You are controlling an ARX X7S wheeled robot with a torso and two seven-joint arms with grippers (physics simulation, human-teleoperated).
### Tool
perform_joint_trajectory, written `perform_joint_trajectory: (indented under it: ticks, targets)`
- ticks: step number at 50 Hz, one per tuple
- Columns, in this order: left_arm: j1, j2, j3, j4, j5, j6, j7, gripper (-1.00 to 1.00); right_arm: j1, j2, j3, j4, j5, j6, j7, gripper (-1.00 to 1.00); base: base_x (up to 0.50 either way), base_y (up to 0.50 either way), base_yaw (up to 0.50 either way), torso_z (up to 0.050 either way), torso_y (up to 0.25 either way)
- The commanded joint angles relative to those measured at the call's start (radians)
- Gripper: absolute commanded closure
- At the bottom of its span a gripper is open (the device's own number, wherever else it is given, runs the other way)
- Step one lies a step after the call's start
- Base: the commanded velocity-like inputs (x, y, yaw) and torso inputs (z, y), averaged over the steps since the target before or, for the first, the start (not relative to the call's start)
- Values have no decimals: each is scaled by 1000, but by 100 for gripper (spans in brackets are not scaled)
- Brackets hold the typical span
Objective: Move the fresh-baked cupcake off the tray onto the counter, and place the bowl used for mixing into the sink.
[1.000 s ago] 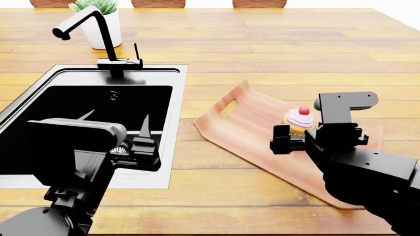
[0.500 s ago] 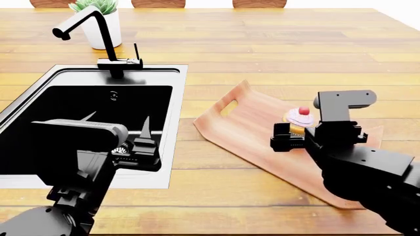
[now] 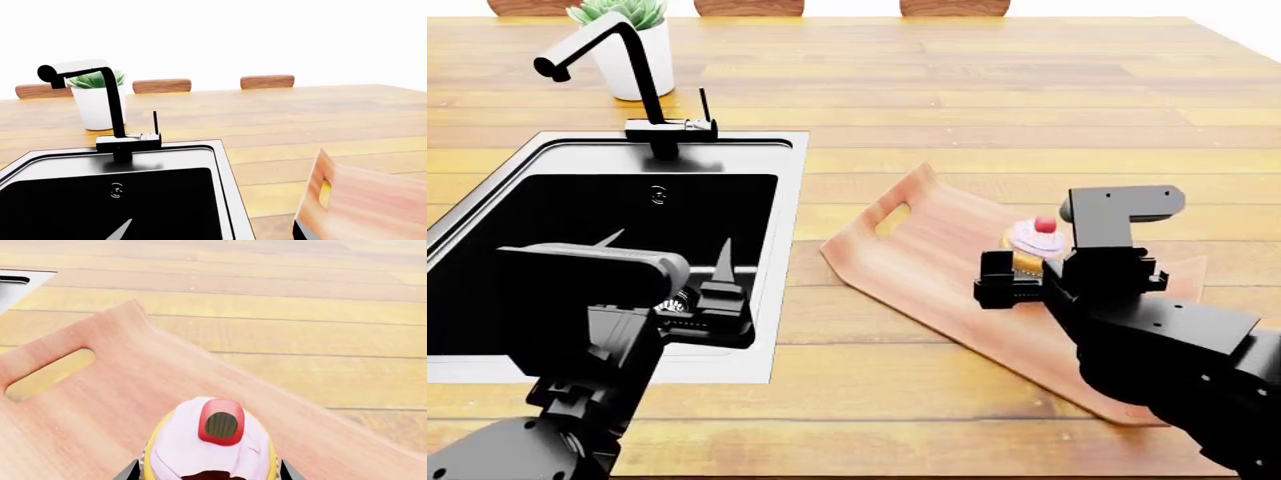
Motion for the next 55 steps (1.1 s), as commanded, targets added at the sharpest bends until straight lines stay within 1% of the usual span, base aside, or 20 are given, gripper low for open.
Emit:
perform_joint_trajectory:
  ticks: [1, 17, 19, 23, 34, 45, 55]
  targets:
    - [-3, -2, 6, -5, -2, 3, -3, -100, -13, 1, -10, 11, -8, -8, -10, 100, 0, 0, 0, 0, 0]
    - [3, -7, 3, 0, -13, 11, -11, -100, -5, 11, -2, -5, -14, -17, -1, 100, 0, 0, 0, 0, 0]
    - [-2, -10, -6, 9, -29, 5, -20, -100, 10, 13, 27, -27, 27, -15, 3, 100, 0, 0, 0, 0, 0]
    - [-1, -11, -7, 11, -28, 13, -17, -100, 50, 27, 38, -69, 55, 16, 28, 100, 0, 0, 0, 0, 0]
    - [4, -19, -15, 16, -31, 28, -14, -100, 119, 43, 30, -142, 83, 67, 46, 100, 0, 0, 0, 0, 0]
    - [11, -27, -23, 26, -41, 37, -17, -100, 120, 54, 43, -182, 87, 58, 59, 100, 0, 0, 0, 0, 0]
    - [-6, -28, -11, 26, -49, 29, -27, -100, 102, 85, 41, -232, 80, 48, 32, 100, 0, 0, 0, 0, 0]
